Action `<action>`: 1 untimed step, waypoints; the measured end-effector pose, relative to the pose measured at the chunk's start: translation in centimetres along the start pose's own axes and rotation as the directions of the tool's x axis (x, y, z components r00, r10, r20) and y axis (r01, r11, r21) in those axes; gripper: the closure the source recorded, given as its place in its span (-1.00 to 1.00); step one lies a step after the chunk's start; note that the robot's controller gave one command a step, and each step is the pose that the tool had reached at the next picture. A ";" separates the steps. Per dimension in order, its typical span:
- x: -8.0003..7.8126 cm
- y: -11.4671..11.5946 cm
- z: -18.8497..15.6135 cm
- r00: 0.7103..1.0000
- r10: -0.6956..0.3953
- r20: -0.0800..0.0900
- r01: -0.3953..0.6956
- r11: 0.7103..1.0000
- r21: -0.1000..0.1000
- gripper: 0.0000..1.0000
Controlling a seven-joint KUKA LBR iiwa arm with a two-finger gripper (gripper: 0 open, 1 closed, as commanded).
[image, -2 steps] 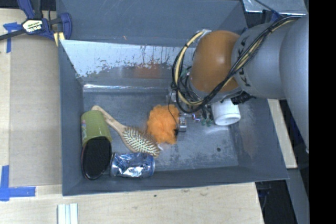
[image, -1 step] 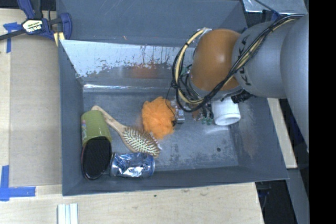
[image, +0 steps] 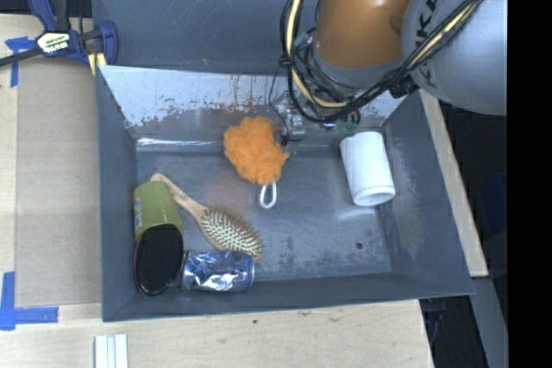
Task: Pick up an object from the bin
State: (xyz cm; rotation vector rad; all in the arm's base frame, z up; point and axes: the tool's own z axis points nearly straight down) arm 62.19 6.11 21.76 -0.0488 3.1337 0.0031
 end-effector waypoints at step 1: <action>5.0 0.7 -6.3 0.910 -0.415 0.008 0.415 0.910 0.002 1.00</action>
Offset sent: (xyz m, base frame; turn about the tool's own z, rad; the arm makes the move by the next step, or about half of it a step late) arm -0.0515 0.0056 0.0596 -0.4284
